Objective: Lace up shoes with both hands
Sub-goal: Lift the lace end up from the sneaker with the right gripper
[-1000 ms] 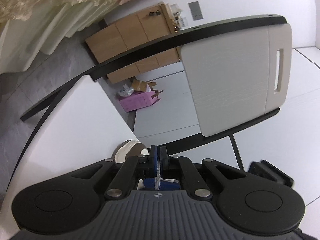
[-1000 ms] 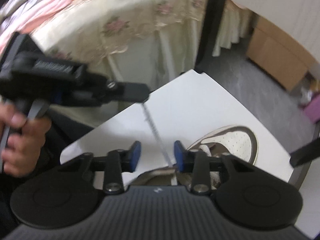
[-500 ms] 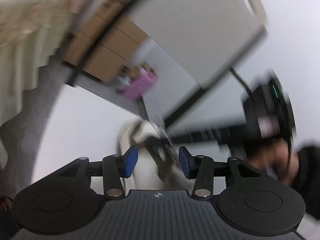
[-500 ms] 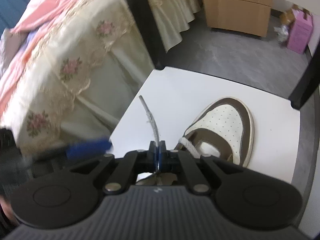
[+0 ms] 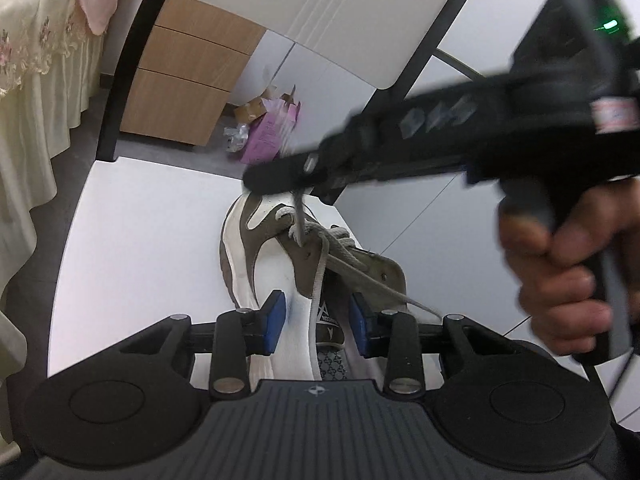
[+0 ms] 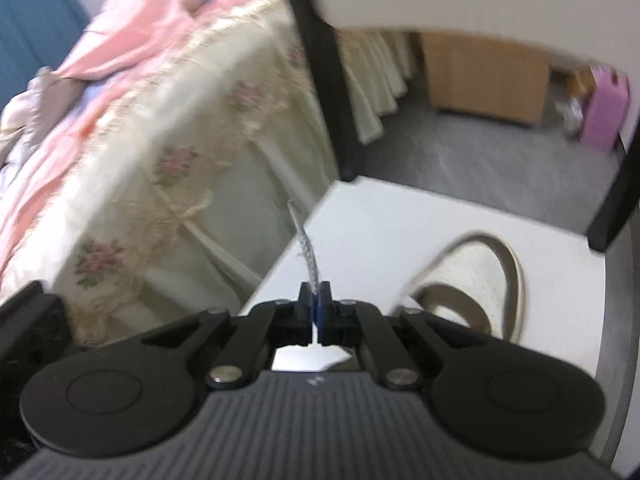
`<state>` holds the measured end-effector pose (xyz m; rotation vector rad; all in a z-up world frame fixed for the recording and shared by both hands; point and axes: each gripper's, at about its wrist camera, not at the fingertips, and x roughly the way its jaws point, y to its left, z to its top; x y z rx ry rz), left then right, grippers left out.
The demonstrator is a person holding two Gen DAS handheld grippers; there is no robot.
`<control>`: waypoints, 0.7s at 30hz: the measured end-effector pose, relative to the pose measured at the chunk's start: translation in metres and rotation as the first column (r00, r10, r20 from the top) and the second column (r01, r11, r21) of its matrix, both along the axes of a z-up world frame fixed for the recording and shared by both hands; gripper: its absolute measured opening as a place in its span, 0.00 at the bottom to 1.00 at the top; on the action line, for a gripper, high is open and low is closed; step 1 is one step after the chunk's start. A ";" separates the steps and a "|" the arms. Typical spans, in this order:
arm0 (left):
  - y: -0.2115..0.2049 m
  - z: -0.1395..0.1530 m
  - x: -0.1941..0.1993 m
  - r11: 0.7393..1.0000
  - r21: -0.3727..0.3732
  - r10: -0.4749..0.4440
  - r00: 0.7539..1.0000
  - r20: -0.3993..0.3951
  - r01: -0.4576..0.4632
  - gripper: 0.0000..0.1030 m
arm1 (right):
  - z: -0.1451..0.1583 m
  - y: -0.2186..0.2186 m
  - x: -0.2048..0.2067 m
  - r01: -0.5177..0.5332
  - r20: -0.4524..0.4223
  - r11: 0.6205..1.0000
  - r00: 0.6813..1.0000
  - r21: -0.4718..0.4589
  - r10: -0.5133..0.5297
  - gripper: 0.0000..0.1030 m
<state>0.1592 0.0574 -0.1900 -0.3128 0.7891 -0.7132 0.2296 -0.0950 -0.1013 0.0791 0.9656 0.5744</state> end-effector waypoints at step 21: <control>-0.015 0.003 -0.005 0.999 0.043 0.003 1.000 0.020 -0.004 0.38 | 0.166 0.006 -0.009 -0.043 0.396 0.985 0.918 0.166 -0.026 0.02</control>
